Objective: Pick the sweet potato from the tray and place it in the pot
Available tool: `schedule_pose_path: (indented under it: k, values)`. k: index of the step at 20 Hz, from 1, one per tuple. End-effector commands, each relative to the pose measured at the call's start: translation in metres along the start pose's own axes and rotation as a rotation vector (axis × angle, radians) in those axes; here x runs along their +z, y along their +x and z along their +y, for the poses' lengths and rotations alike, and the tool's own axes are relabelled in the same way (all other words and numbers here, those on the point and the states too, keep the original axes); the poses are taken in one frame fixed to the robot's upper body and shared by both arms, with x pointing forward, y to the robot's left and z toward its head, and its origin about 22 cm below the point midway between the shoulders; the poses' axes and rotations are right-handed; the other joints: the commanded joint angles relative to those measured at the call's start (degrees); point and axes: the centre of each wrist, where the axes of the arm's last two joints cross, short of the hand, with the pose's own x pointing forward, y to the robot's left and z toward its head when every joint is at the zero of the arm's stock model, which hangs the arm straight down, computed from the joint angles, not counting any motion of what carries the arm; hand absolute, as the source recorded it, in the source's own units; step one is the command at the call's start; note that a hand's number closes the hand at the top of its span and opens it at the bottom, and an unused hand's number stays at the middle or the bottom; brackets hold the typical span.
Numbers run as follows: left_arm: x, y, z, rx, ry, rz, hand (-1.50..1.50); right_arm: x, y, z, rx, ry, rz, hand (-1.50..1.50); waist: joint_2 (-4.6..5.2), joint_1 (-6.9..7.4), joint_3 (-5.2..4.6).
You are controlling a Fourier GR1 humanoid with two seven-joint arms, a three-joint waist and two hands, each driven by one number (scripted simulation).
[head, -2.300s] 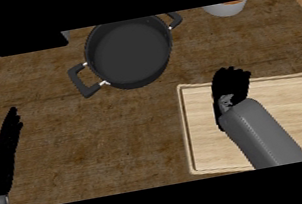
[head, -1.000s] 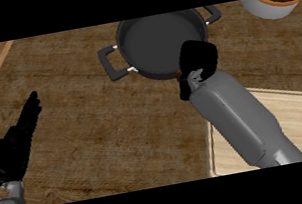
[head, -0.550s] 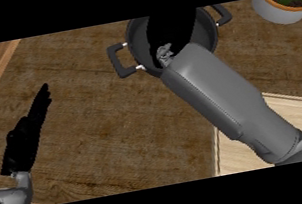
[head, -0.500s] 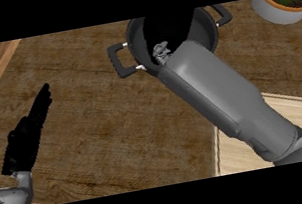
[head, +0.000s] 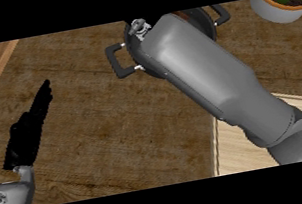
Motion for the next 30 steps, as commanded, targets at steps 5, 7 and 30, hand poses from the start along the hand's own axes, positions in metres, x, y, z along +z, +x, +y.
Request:
schedule_pose_path:
  k: [5,7,30]
  values:
    - [-0.007,0.000,0.001,0.005,0.031,0.015,0.00,-0.007,0.013,-0.008,-0.156,-0.109,0.214,1.50,0.39,-2.40,0.09]
    - [-0.002,-0.003,0.004,-0.003,0.054,0.015,0.00,-0.012,0.012,-0.005,-0.174,-0.117,0.229,1.50,0.16,-2.06,0.16]
    - [0.009,-0.013,0.021,0.016,0.083,0.022,0.00,-0.069,-0.046,0.080,-0.206,0.012,0.277,1.50,0.72,-5.45,0.40]
